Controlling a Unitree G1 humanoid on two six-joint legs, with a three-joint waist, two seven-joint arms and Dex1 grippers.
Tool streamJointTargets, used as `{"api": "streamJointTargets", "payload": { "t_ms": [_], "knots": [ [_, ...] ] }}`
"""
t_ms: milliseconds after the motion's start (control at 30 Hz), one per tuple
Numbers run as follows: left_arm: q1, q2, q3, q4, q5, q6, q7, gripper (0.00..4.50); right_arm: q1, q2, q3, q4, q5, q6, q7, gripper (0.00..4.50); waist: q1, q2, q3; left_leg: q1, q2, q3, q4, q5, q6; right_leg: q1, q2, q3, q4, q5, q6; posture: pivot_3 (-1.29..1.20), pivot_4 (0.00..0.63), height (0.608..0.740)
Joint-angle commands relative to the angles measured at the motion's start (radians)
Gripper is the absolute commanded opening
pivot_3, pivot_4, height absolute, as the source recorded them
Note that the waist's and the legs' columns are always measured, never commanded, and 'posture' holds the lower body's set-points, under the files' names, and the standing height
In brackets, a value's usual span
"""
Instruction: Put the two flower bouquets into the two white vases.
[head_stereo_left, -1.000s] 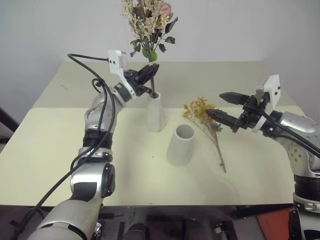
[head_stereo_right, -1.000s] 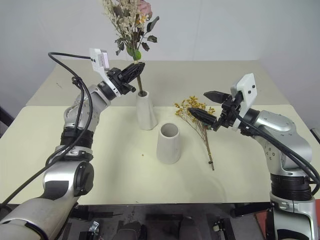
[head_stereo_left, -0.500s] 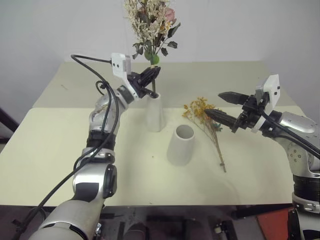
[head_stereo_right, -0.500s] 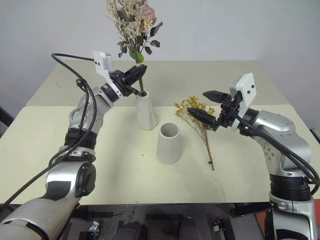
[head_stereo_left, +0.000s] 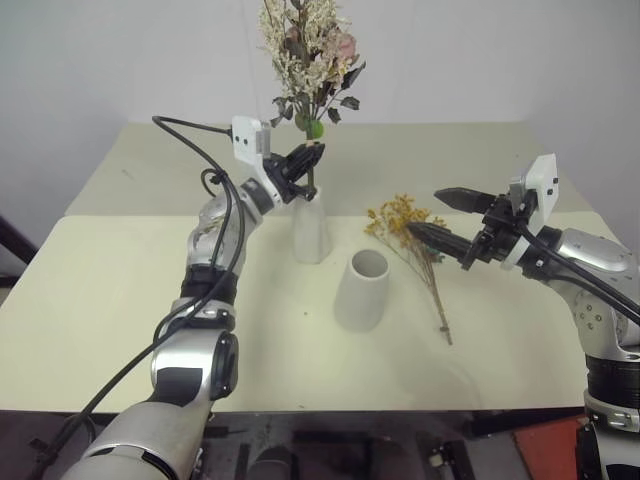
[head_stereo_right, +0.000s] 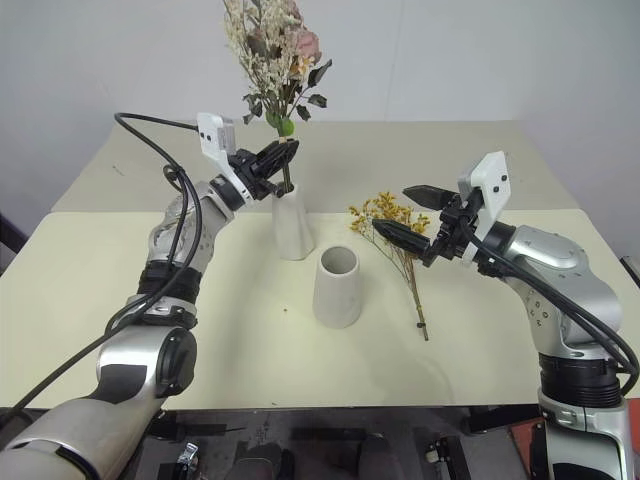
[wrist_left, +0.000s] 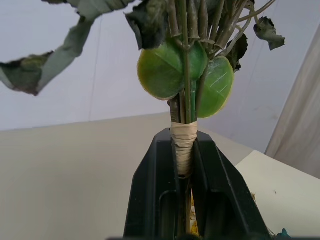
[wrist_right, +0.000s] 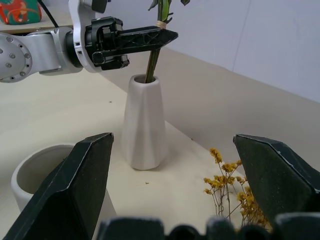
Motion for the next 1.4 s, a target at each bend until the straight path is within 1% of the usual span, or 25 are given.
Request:
{"api": "streamJointTargets", "payload": {
  "t_ms": [33, 167, 367, 400, 500, 700, 767, 867, 1000, 1100, 1300, 1400],
  "knots": [
    [0.0, 0.002, -0.004, -0.048, -0.002, -0.009, -0.005, 1.07, -0.009, -0.012, -0.032, -0.039, 0.018, -0.003, -0.007, 4.5, 0.0, 0.0, 0.0, 0.0, 0.0, 0.0, 0.0, 0.0, 0.0, 0.0, 0.0, 0.0, 0.0, 0.0, 0.0, 0.0, 0.15, 0.74],
    [0.012, 0.007, -0.005, -0.071, -0.008, 0.009, -0.008, 2.31, -0.015, -0.012, -0.028, -0.029, 0.017, -0.008, -0.003, 4.5, 0.0, 0.0, 0.0, 0.0, 0.0, 0.0, 0.0, 0.0, 0.0, 0.0, 0.0, 0.0, 0.0, 0.0, 0.0, 0.0, 0.15, 0.74],
    [0.05, 0.019, -0.006, -0.181, -0.025, 0.061, -0.011, 4.23, -0.03, -0.007, -0.017, -0.008, 0.01, -0.017, 0.005, 4.5, 0.0, 0.0, 0.0, 0.0, 0.0, 0.0, 0.0, 0.0, 0.0, 0.0, 0.0, 0.0, 0.0, 0.0, 0.0, 0.0, 0.15, 0.74],
    [0.058, 0.021, -0.005, -0.203, -0.028, 0.073, -0.008, 4.46, -0.034, -0.007, -0.014, -0.002, 0.008, -0.019, 0.007, 4.5, -0.001, 0.0, 0.0, 0.0, 0.0, 0.0, 0.0, 0.0, 0.0, 0.0, 0.0, 0.0, 0.0, 0.0, 0.0, 0.0, 0.15, 0.74],
    [0.095, 0.026, -0.003, -0.292, -0.044, 0.116, 0.004, 4.46, -0.043, -0.004, -0.009, 0.012, 0.003, -0.025, 0.013, 4.5, -0.001, 0.0, 0.0, 0.0, 0.0, 0.0, 0.0, 0.0, 0.0, 0.0, 0.0, 0.0, 0.0, 0.0, 0.0, 0.0, 0.15, 0.74],
    [0.215, 0.057, 0.005, -0.556, -0.114, 0.253, 0.037, 4.46, -0.056, -0.002, 0.002, 0.035, -0.005, -0.036, 0.028, 4.5, -0.001, 0.0, 0.0, 0.0, 0.0, -0.004, 0.0, 0.0, 0.0, 0.0, 0.0, 0.001, 0.0, 0.0, 0.0, 0.0, 0.15, 0.74],
    [0.264, 0.083, 0.012, -0.662, -0.15, 0.317, 0.05, 4.46, -0.06, -0.002, 0.008, 0.045, -0.007, -0.04, 0.035, 4.5, -0.001, 0.0, 0.0, 0.0, 0.0, -0.005, 0.0, 0.0, 0.0, 0.0, 0.0, 0.001, 0.001, 0.0, 0.0, 0.0, 0.15, 0.74],
    [0.312, 0.122, 0.027, -0.765, -0.2, 0.392, 0.066, 4.46, -0.068, -0.002, 0.014, 0.06, -0.011, -0.044, 0.047, 4.5, -0.002, 0.0, 0.0, 0.001, 0.001, -0.007, 0.0, 0.0, 0.0, 0.0, 0.0, 0.002, 0.001, 0.0, 0.0, 0.0, 0.15, 0.74],
    [0.37, 0.22, 0.053, -0.872, -0.271, 0.505, 0.06, 4.46, -0.079, -0.003, 0.023, 0.086, -0.021, -0.049, 0.065, 4.5, -0.004, 0.0, 0.0, 0.002, 0.001, -0.007, 0.0, 0.0, 0.0, 0.0, 0.0, 0.002, 0.002, 0.0, 0.0, 0.0, 0.15, 0.74],
    [0.398, 0.288, 0.069, -0.92, -0.32, 0.564, 0.047, 4.46, -0.09, -0.006, 0.029, 0.105, -0.029, -0.051, 0.079, 4.5, -0.005, 0.0, 0.0, 0.002, 0.001, -0.007, 0.0, 0.0, 0.0, 0.0, 0.001, 0.002, 0.001, 0.0, 0.0, 0.0, 0.15, 0.74],
    [0.449, 0.404, 0.075, -0.975, -0.373, 0.612, 0.001, 4.46, -0.108, -0.015, 0.041, 0.142, -0.049, -0.059, 0.097, 4.5, -0.003, 0.0, 0.0, 0.002, 0.001, -0.007, 0.0, 0.0, 0.0, 0.0, 0.001, 0.002, 0.0, 0.0, 0.0, 0.0, 0.15, 0.74],
    [0.487, 0.472, 0.077, -0.996, -0.405, 0.606, -0.091, 4.46, -0.113, -0.02, 0.044, 0.157, -0.061, -0.06, 0.105, 4.5, -0.003, 0.0, 0.0, 0.002, 0.001, -0.007, 0.0, 0.0, 0.001, 0.0, 0.001, 0.002, -0.001, 0.0, 0.0, 0.0, 0.15, 0.74]
  ]
}}
